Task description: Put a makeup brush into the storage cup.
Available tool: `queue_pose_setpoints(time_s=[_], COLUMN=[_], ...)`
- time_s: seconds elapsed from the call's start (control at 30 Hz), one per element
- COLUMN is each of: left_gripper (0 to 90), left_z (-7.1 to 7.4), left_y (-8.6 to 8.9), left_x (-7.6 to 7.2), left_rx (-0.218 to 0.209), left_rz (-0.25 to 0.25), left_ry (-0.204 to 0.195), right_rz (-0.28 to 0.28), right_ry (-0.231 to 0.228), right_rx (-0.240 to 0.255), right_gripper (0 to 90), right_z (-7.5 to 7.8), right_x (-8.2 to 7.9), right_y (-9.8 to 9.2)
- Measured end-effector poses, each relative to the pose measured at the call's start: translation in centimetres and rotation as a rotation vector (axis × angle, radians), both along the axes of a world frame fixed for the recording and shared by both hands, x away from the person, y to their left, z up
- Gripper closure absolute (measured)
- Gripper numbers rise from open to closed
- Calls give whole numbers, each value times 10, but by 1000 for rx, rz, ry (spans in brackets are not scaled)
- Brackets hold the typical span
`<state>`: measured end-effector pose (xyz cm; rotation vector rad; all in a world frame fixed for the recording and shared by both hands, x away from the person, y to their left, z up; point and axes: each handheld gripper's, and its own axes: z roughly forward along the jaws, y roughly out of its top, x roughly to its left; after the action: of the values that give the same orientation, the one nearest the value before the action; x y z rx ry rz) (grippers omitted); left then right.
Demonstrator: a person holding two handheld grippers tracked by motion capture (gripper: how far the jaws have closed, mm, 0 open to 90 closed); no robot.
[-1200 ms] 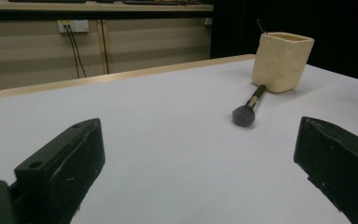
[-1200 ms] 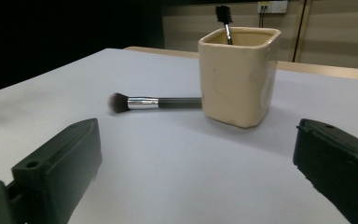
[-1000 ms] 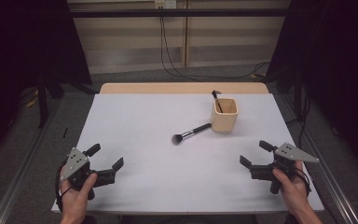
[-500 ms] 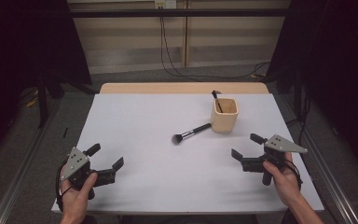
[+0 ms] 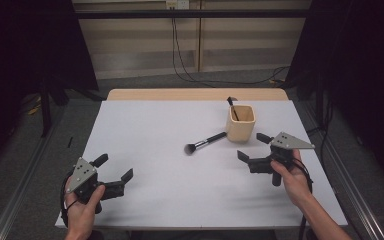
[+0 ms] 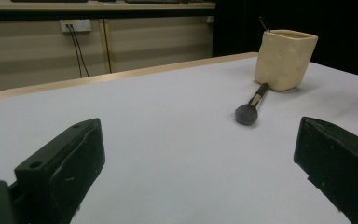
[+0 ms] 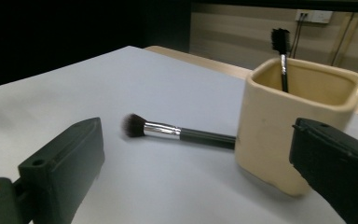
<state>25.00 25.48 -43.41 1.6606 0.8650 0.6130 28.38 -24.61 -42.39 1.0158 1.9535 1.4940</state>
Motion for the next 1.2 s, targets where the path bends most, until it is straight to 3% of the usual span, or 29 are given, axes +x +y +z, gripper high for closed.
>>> queue_pose_setpoints(time_s=[0.67,0.9,1.2], left_gripper=[20,20,20], left_z=[0,0,0], left_y=[-1,0,0], left_x=[-1,-1,-1], left_rx=[7,8,8], left_rz=[-7,-7,-6], left_ry=[-6,-6,-5], right_rz=[90,148,248], right_ry=[18,54,151], right_rx=[-14,-52,-160], right_gripper=[9,7,29], right_z=[10,14,19], right_x=[39,49,66], right_y=[41,54,68])
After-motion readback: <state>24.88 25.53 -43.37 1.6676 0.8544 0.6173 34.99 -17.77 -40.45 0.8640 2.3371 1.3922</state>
